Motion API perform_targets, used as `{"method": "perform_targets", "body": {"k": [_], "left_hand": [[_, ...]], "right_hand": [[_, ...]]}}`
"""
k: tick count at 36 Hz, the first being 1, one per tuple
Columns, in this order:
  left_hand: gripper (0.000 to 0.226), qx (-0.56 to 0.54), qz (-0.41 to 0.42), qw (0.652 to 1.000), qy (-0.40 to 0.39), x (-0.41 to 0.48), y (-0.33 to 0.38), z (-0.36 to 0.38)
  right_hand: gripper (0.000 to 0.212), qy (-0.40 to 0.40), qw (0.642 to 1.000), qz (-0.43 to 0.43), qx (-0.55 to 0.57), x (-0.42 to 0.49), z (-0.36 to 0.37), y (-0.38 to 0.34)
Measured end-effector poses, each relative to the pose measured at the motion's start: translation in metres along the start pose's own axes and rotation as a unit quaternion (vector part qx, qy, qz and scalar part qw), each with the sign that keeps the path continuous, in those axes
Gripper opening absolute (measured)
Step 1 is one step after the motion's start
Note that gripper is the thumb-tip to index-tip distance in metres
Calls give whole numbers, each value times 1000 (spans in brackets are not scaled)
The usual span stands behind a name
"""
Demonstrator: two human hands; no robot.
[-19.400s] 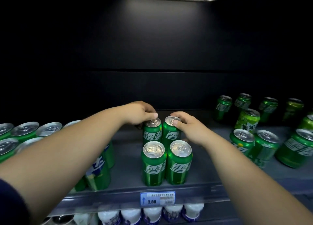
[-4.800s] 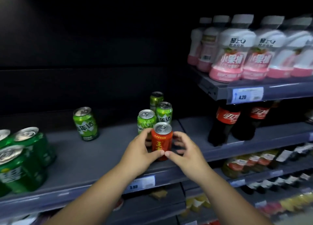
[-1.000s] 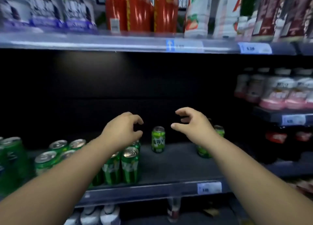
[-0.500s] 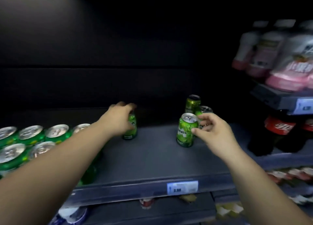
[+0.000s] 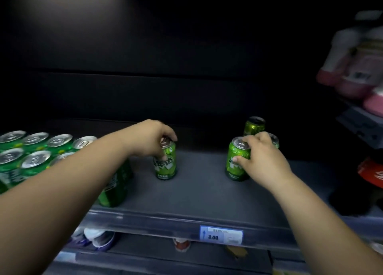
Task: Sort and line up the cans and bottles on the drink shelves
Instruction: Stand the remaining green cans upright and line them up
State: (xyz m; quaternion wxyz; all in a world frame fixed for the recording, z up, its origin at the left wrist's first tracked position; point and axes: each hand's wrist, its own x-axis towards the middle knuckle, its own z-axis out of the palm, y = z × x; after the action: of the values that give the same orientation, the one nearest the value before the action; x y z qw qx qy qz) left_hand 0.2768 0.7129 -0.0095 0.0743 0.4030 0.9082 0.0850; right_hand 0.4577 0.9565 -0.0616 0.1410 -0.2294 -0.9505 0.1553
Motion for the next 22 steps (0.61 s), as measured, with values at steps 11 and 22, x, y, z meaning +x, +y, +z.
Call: {"method": "perform_targets", "body": {"k": [11, 22], "left_hand": [[65, -66, 24, 993, 93, -23, -11, 28], [62, -13, 76, 997, 24, -50, -29, 9]], "right_hand": [[41, 15, 998, -32, 49, -10, 7, -17], [43, -3, 998, -57, 18, -45, 19, -75]]}}
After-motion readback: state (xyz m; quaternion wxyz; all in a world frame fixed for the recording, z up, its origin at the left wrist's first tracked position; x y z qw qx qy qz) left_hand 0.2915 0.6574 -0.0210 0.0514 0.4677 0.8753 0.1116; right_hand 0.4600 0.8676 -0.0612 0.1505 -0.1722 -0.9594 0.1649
